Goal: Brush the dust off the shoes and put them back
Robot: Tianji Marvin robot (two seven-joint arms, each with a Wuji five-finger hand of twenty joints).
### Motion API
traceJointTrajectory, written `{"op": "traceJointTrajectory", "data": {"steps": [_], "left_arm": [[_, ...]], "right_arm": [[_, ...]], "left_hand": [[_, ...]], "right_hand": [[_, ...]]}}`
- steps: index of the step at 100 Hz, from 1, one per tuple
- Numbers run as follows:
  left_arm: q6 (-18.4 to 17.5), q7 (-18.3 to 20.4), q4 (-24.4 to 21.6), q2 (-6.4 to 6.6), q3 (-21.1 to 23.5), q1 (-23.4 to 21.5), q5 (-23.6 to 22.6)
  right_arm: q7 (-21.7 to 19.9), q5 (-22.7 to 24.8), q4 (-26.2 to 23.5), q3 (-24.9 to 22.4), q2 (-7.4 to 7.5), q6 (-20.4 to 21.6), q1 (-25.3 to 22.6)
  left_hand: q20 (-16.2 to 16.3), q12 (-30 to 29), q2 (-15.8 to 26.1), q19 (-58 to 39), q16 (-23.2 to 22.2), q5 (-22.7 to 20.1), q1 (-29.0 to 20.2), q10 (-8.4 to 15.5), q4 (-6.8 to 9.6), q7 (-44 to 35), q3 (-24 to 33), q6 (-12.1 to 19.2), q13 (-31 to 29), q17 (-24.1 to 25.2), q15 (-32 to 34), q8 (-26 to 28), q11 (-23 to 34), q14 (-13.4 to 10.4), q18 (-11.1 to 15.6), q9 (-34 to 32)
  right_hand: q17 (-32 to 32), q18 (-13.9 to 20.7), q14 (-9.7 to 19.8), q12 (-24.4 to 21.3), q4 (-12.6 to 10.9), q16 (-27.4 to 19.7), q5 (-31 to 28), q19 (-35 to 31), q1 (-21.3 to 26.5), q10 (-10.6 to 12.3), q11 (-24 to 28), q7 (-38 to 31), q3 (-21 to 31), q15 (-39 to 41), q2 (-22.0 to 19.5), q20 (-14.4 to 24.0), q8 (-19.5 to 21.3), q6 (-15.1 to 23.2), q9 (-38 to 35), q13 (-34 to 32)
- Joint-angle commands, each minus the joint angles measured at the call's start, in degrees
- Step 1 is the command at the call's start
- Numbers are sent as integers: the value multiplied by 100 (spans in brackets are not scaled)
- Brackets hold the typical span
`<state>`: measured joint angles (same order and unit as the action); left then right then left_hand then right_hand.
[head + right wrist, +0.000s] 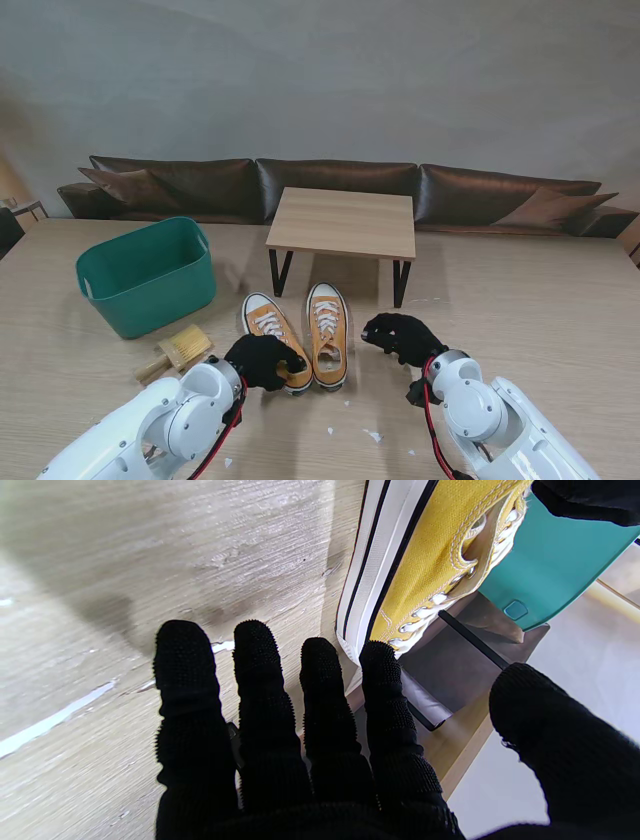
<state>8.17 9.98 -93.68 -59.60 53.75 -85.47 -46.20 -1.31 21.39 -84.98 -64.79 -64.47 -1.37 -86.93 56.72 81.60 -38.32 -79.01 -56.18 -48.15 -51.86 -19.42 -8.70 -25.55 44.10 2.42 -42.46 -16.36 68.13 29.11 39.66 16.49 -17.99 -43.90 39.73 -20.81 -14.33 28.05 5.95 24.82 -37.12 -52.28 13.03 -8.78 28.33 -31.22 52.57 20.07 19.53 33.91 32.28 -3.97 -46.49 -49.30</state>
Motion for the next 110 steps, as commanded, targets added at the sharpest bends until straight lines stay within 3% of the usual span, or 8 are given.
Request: {"op": "traceJointTrajectory", "data": {"steps": [1,25,51,60,68,80,93,110], "left_arm": [[70,62,222,-64,-56,-65,-25],[167,-112,332,-79,-203,-39,-173],[48,-227,459,-70,-244,-14,-340],[-76,-251,429,-66,-144,-74,-367],[-212,-185,343,-50,0,-152,-362],[-462,-76,249,-27,199,-235,-370],[-649,-21,248,-31,325,-246,-177],[-770,-44,286,-72,428,-217,236]], "right_arm": [[-96,-2,-23,12,-6,-9,-25],[-101,2,-14,19,-4,-5,-20],[-114,3,-14,23,-1,5,-23],[-114,-4,-16,23,-2,8,-26],[-111,-5,-15,25,-3,11,-26],[-113,-15,-17,26,-2,17,-32],[-109,-19,-19,26,-4,21,-36],[-92,-27,-14,27,-9,20,-35]], "left_hand": [[161,169,-63,-155,-126,-330,-540,32,-86,-818,-421,-106,15,-97,395,263,-336,-123,127,87],[177,-524,-606,-386,-154,-147,6,273,-217,-3994,-197,-643,-283,-442,934,2002,705,-402,218,10],[-311,-563,-821,-725,98,-723,744,536,-215,-4874,704,-1180,-877,-1014,1118,2709,1042,-526,260,-595],[-769,-497,-772,-904,310,-801,516,626,-95,-4897,705,-1456,-1202,-1281,823,2853,839,-504,367,-996],[-1176,-298,-871,-892,502,-851,211,706,-232,-4906,501,-1668,-1484,-1476,271,2960,280,-377,463,-1416],[-1666,-425,-1041,-569,711,-886,-174,929,-147,-4975,210,-1811,-1833,-1853,-617,3001,-666,-197,524,-2050],[-1891,-974,-1122,-272,938,-872,-417,1068,-23,-5076,194,-2034,-2202,-2208,-1221,2965,-1437,-239,545,-2624],[-1948,-1244,-1162,-115,965,-798,-502,1245,15,-5339,376,-2164,-2409,-2364,-1521,2707,-1530,-283,421,-2886]], "right_hand": [[-1747,-123,-49,-23,-105,69,-23,-162,-35,-104,18,-92,-79,62,-180,4,-49,-27,-60,-164],[-1747,-136,-42,-24,-106,68,-20,-160,-32,-110,12,-92,-66,59,-180,2,-52,-37,-52,-165],[-1747,-133,-44,-25,-106,67,-19,-164,-30,-108,10,-97,-64,57,-177,1,-53,-32,-45,-163],[-1748,-134,-39,-24,-105,68,-21,-163,-31,-109,14,-99,-63,60,-182,0,-53,-33,-53,-171],[-1750,-137,-52,-25,-104,67,-20,-163,-35,-114,12,-99,-67,56,-182,0,-54,-42,-48,-161],[-1750,-135,-37,-26,-103,68,-22,-163,-38,-114,11,-98,-72,58,-190,-1,-56,-34,-49,-164],[-1749,-134,-43,-25,-103,69,-24,-166,-42,-108,13,-100,-75,59,-189,0,-56,-26,-50,-165],[-1751,-136,-52,-26,-104,69,-29,-163,-46,-122,12,-101,-73,59,-188,-2,-56,-34,-51,-162]]}}
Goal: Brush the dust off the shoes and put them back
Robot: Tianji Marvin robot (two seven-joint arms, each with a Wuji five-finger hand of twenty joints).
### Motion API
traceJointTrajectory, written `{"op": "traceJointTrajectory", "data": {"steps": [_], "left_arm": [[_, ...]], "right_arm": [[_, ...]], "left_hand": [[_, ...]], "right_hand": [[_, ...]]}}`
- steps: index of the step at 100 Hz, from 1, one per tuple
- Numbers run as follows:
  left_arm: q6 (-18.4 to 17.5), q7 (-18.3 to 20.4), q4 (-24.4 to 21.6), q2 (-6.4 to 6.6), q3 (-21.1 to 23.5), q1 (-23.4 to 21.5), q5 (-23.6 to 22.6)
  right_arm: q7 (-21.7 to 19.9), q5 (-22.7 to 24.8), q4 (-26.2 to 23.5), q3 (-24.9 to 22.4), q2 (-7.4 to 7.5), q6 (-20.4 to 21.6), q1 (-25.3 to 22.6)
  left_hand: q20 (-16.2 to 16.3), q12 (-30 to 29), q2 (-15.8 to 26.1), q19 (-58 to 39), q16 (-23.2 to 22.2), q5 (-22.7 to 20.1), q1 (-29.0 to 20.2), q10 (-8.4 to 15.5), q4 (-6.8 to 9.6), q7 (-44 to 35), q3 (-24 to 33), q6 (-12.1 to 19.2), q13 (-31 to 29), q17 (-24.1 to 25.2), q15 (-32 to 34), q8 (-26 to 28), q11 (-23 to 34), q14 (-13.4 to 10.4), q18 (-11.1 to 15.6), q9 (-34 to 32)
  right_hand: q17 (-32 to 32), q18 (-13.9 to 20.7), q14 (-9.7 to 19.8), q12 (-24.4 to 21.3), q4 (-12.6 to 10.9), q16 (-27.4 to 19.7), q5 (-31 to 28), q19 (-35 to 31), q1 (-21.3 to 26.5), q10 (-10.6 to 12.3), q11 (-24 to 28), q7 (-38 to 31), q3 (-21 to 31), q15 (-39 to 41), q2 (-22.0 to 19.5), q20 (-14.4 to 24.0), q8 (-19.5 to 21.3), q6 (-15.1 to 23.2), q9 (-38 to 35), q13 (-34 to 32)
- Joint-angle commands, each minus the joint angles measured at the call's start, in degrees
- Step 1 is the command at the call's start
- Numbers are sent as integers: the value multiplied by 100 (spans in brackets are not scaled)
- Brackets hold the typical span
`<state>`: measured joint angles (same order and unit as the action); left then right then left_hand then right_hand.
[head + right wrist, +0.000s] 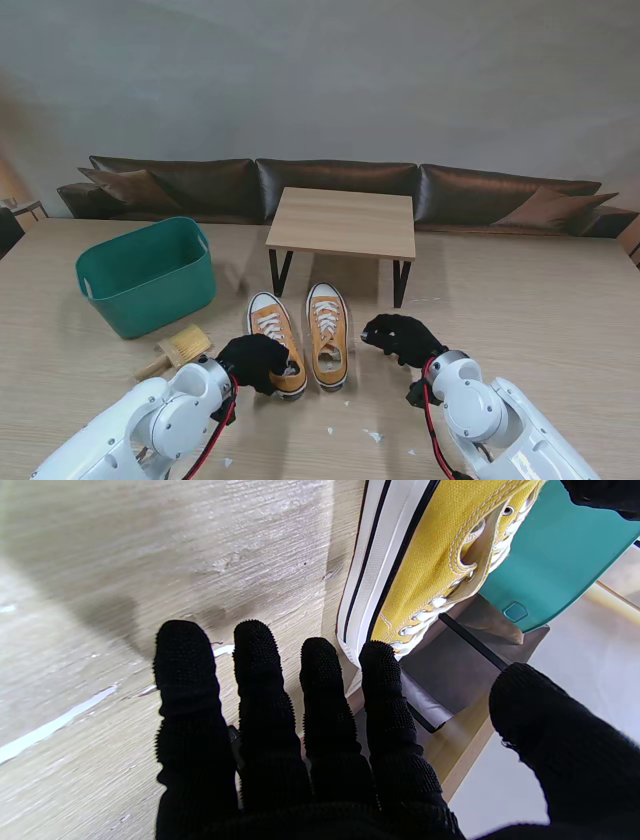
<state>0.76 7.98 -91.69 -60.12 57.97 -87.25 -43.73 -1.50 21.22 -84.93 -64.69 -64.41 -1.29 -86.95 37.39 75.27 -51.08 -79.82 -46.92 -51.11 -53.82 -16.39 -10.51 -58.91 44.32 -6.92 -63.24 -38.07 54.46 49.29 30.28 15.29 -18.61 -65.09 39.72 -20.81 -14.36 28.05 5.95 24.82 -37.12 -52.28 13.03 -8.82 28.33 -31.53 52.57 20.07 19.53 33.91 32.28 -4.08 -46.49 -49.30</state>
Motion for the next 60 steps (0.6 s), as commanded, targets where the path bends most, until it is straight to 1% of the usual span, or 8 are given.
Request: {"op": "traceJointTrajectory", "data": {"steps": [1,23,29,36,42,50,55,60], "left_arm": [[-35,161,87,-22,11,-37,10],[-146,113,212,-50,23,54,199],[-101,-61,325,-82,-84,107,194],[42,-192,434,-130,-227,166,355],[108,-232,478,-140,-300,184,368],[152,-193,455,-122,-340,170,294],[166,-128,410,-93,-348,156,173],[156,-34,348,-52,-337,134,-51]], "right_arm": [[-73,-12,-19,17,-16,12,-33],[-68,-33,-11,14,-19,22,-34],[-64,-41,-8,15,-21,17,-34],[-68,-41,-3,17,-20,18,-31],[-74,-40,3,19,-19,21,-27],[-71,-41,12,22,-20,20,-20],[-67,-40,16,24,-22,16,-16],[-59,-36,18,27,-23,14,-13]], "left_hand": [[-21,-622,117,-15,30,-501,-317,942,192,-2022,346,-1236,-333,-197,-168,663,-594,-160,451,-775],[160,-600,149,-278,-200,-455,-353,909,190,-2151,338,-1238,-237,-72,-25,500,-582,-70,265,-764],[384,-680,260,-646,-325,-324,-331,786,70,-2039,101,-1100,-119,89,193,427,-705,-77,128,-707],[648,-537,303,-1029,-495,-34,-479,493,95,-1762,70,-938,95,326,605,459,-748,94,-36,-511],[789,-263,393,-1224,-574,263,-560,417,93,-1423,61,-688,206,406,975,409,-685,128,-41,-314],[1006,521,420,-1350,-710,595,-524,402,72,-992,-9,-422,288,394,1623,248,-198,5,13,-121],[1182,656,423,-1473,-678,573,-427,403,52,-910,62,-379,181,251,2070,153,269,-124,54,-130],[1230,682,419,-1847,-609,318,-353,438,19,-951,138,-349,-148,-144,2600,6,840,-347,162,-145]], "right_hand": [[-1751,-136,-44,-27,-103,68,-29,-163,-49,-118,9,-71,-74,58,-189,-2,-56,-25,-46,-160],[-1749,-139,-51,-26,-103,69,-24,-165,-41,-107,13,-71,-81,62,-193,-1,-57,-20,-50,-166],[-1751,-142,-50,-26,-103,70,-29,-164,-38,-114,13,-73,-79,63,-189,-1,-57,-27,-51,-166],[-1753,-142,-51,-26,-103,70,-27,-162,-44,-112,12,-73,-79,63,-191,-2,-58,-26,-48,-166],[-1753,-137,-42,-25,-104,70,-24,-162,-41,-116,14,-71,-77,62,-192,-2,-58,-24,-51,-169],[-1752,-141,-44,-27,-104,69,-23,-163,-36,-113,12,-71,-75,60,-188,-1,-59,-31,-45,-163],[-1753,-140,-53,-27,-103,69,-23,-162,-35,-113,11,-71,-77,61,-190,-1,-59,-27,-44,-165],[-1755,-144,-33,-26,-104,69,-21,-160,-34,-109,13,-69,-76,61,-184,-2,-60,-27,-44,-165]]}}
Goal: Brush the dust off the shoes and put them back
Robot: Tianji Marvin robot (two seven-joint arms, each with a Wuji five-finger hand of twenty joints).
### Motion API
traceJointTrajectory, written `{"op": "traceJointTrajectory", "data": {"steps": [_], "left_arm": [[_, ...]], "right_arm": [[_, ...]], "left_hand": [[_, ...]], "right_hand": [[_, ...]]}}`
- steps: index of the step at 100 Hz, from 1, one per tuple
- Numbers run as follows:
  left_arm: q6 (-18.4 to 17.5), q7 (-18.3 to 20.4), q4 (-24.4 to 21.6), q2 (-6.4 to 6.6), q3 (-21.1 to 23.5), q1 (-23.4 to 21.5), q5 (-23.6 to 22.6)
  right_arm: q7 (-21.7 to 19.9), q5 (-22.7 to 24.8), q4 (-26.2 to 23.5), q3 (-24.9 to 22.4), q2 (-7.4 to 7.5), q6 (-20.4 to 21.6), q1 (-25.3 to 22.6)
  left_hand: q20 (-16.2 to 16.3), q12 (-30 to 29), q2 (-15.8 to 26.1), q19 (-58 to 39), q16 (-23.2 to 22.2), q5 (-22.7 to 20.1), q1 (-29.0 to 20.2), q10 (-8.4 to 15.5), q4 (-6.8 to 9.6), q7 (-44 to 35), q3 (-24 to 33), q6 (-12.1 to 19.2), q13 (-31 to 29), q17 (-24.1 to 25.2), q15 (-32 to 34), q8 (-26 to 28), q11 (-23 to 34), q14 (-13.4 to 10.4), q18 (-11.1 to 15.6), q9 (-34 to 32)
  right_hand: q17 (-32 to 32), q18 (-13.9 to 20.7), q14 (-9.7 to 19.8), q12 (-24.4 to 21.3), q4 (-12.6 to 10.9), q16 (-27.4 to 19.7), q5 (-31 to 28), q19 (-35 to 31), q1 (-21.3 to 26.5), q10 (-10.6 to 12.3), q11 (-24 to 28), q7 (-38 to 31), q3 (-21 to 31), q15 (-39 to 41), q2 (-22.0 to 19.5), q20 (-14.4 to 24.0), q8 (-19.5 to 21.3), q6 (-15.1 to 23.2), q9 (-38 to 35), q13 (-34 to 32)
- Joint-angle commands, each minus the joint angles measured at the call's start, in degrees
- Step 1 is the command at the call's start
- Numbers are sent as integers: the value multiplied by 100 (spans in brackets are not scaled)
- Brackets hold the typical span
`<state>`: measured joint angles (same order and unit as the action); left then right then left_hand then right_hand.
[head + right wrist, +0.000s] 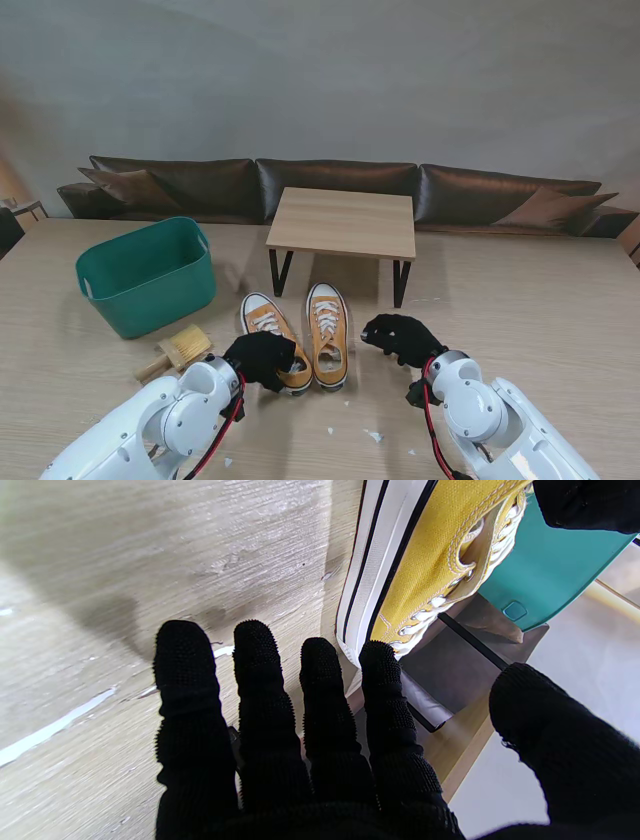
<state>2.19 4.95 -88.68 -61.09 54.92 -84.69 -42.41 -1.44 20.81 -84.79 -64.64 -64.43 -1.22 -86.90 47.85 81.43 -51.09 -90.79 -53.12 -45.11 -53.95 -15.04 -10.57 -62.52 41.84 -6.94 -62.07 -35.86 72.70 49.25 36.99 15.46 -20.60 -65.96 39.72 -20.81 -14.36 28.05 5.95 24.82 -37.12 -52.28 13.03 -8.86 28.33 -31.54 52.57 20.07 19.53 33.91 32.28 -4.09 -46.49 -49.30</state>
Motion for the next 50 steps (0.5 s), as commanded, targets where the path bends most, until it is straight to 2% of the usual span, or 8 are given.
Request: {"op": "traceJointTrajectory", "data": {"steps": [1,9,14,20,29,36,42,50], "left_arm": [[5,281,38,52,-27,-127,-232],[-59,427,-73,112,31,-176,-547],[-73,503,-147,141,68,-207,-725],[-99,586,-238,170,122,-248,-920],[-85,684,-366,195,173,-290,-1116],[-87,744,-454,214,211,-315,-1310],[-79,751,-504,219,222,-323,-1412],[-103,767,-561,226,241,-328,-1535]], "right_arm": [[-63,6,5,23,-21,7,-17],[-52,13,9,28,-23,8,-12],[-50,19,13,31,-23,9,-8],[-52,22,17,35,-22,7,-4],[-60,17,19,36,-21,7,-3],[-64,22,22,37,-20,9,1],[-60,21,24,38,-21,7,3],[-55,21,27,39,-22,4,6]], "left_hand": [[153,40,399,-846,51,-321,-314,307,18,-599,405,-310,-332,-443,879,-12,283,-401,397,-61],[-145,-39,311,-1454,259,-565,-197,361,-23,-541,356,-252,-865,-1067,1399,-186,708,-757,578,-98],[-219,-36,291,-1578,284,-602,-147,361,-36,-483,323,-217,-982,-1238,1480,-244,753,-856,600,-56],[-332,-13,255,-1612,310,-667,-25,350,-62,-358,243,-112,-872,-1214,1443,-356,766,-899,624,137],[-328,-25,247,-1421,216,-778,96,240,-70,-101,106,100,-432,-860,1285,-509,679,-781,553,525],[60,-383,253,-997,-48,-914,210,144,-77,211,28,292,6,-457,1069,-548,775,-741,519,994],[562,-591,261,-436,-363,-993,279,-54,-87,443,-16,399,767,169,746,-614,759,-450,474,1532],[1109,-748,483,215,-606,-1104,363,-200,-61,1100,-157,578,1812,973,93,-1353,473,21,490,2067]], "right_hand": [[-1754,-142,-41,-26,-104,70,-18,-161,-33,-107,13,-67,-75,61,-184,-1,-60,-22,-44,-165],[-1751,-138,-56,-27,-104,71,-17,-163,-35,-112,12,-68,-74,63,-184,0,-60,-22,-39,-166],[-1747,-140,-46,-26,-104,71,-22,-165,-38,-104,16,-71,-73,65,-189,1,-59,-15,-49,-170],[-1751,-141,-50,-28,-105,71,-18,-164,-31,-109,13,-70,-69,64,-182,1,-59,-17,-42,-168],[-1752,-141,-44,-27,-103,70,-19,-163,-35,-106,15,-71,-69,62,-182,0,-59,-22,-45,-163],[-1751,-140,-38,-27,-104,71,-16,-162,-35,-100,14,-71,-68,65,-183,0,-59,-14,-42,-171],[-1750,-140,-48,-27,-104,70,-19,-163,-35,-114,16,-73,-68,63,-180,0,-59,-18,-47,-168],[-1752,-139,-46,-28,-104,69,-11,-162,-31,-108,12,-71,-65,60,-180,0,-59,-19,-43,-162]]}}
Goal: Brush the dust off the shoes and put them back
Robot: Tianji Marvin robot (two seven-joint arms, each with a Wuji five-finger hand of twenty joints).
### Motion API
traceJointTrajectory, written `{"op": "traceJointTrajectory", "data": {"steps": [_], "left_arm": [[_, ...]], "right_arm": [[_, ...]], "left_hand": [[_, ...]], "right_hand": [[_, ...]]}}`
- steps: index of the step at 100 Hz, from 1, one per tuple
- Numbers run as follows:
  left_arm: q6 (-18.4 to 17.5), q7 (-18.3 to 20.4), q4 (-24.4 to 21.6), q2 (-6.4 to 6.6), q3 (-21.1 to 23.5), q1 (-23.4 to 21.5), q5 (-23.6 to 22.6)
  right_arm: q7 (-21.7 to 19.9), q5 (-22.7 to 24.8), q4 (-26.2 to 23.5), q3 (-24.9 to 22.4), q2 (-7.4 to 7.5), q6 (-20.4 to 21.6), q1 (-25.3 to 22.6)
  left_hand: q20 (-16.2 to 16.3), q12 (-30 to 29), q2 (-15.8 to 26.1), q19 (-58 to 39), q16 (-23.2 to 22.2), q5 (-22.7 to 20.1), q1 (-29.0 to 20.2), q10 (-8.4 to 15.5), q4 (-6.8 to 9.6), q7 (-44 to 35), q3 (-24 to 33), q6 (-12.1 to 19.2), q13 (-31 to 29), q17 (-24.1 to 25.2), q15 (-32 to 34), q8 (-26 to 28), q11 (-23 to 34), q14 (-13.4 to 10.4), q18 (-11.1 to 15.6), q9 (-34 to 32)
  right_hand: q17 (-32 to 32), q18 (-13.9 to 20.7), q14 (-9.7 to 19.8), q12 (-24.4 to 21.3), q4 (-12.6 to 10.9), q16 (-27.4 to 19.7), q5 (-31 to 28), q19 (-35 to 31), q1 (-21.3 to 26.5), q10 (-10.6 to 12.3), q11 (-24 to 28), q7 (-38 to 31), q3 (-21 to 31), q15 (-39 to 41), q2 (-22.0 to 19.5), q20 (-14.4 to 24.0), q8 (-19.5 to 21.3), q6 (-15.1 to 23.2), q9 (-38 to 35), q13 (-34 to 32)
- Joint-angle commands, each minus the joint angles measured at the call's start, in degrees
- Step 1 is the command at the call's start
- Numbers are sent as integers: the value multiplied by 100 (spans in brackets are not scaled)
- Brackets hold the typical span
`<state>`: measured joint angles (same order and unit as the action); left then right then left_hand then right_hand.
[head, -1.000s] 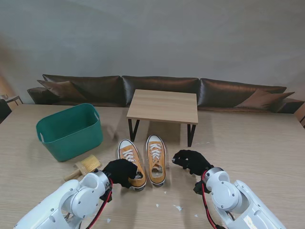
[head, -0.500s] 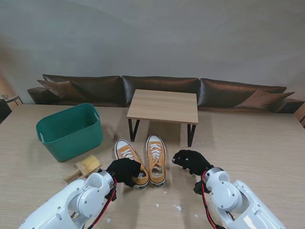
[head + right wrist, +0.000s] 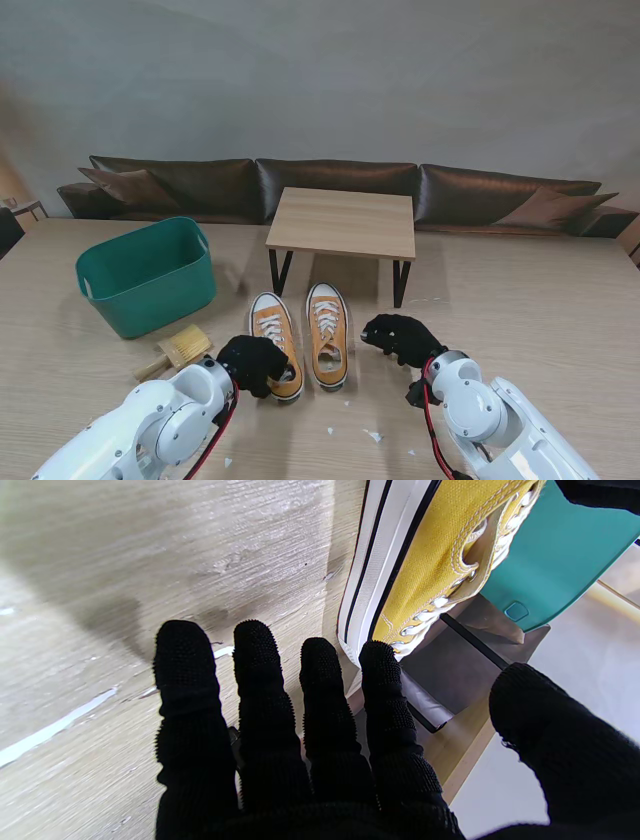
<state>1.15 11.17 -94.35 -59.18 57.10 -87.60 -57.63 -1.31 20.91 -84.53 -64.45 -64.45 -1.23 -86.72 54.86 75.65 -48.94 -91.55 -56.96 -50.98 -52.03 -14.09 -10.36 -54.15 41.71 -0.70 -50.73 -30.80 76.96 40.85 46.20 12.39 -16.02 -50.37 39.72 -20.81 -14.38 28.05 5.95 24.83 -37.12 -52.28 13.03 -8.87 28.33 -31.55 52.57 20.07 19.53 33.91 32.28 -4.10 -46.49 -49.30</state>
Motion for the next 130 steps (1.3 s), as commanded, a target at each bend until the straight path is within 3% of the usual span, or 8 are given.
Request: {"op": "traceJointTrajectory", "data": {"steps": [1,37,68,77,93,101,110,130], "left_arm": [[-4,139,3,35,24,-37,-27],[44,114,41,34,-60,14,-68],[208,20,181,31,-216,15,-59],[181,-58,269,27,-274,55,-53],[-4,-300,299,10,-194,25,-108],[-161,-413,268,-7,-81,-7,-78],[-326,-545,266,-48,40,-12,172],[-675,-386,164,-45,298,-11,393]], "right_arm": [[-67,11,1,20,-21,4,-12],[-52,9,12,23,-26,-6,0],[-60,11,14,26,-24,-9,3],[-56,16,15,26,-25,-8,2],[-63,17,11,26,-22,6,-4],[-58,22,6,26,-22,16,-7],[-44,18,-3,22,-25,18,-15],[-35,12,-4,18,-28,9,-19]], "left_hand": [[433,-186,270,337,-226,-528,187,-303,-85,309,-142,-31,771,536,-395,-565,-474,377,35,541],[850,-529,365,865,-272,-162,187,-299,-87,1668,-116,214,1757,1297,-1163,-1283,-897,651,137,910],[1071,425,53,474,-433,-525,752,-11,-153,-1553,741,-466,1250,796,-252,1438,311,317,273,532],[875,361,90,305,-316,-834,1020,79,221,-2008,1180,-685,1010,529,-185,2039,380,261,314,307],[384,223,-30,-50,-106,-1186,759,252,375,-2798,1355,-1035,462,-24,-152,2491,420,166,381,-247],[-115,886,-306,-377,114,-1455,162,366,70,-3490,1391,-1313,18,-393,-222,2794,235,180,438,-821],[-792,575,-513,-664,574,-1747,-547,524,69,-3953,1634,-1681,-692,-870,-698,3126,-488,418,443,-1732],[-1381,502,-826,-149,599,-1889,-394,967,-39,-3986,1911,-1420,-1454,-1520,-1569,3145,-1027,9,690,-2295]], "right_hand": [[-1753,-138,-43,-28,-104,68,-14,-161,-30,-104,13,-72,-64,60,-180,0,-59,-21,-44,-162],[-1756,-140,-44,-29,-103,69,1,-159,-28,-102,12,-68,-57,63,-173,-1,-62,-17,-42,-167],[-1755,-136,-40,-28,-103,70,6,-157,-25,-107,16,-70,-53,64,-173,0,-63,-23,-46,-170],[-1757,-138,-46,-28,-103,70,6,-155,-23,-109,17,-71,-52,65,-171,0,-63,-24,-47,-171],[-1758,-144,-42,-28,-101,70,1,-155,-32,-98,18,-75,-57,62,-174,1,-63,-14,-49,-164],[-1754,-134,-41,-28,-101,70,3,-156,-34,-108,16,-76,-60,65,-180,1,-63,-20,-45,-167],[-1757,-137,-48,-28,-101,71,-4,-156,-32,-106,18,-79,-64,68,-182,2,-63,-21,-45,-173],[-1759,-140,-41,-29,-100,70,-9,-155,-33,-108,15,-79,-75,64,-186,3,-64,-16,-44,-165]]}}
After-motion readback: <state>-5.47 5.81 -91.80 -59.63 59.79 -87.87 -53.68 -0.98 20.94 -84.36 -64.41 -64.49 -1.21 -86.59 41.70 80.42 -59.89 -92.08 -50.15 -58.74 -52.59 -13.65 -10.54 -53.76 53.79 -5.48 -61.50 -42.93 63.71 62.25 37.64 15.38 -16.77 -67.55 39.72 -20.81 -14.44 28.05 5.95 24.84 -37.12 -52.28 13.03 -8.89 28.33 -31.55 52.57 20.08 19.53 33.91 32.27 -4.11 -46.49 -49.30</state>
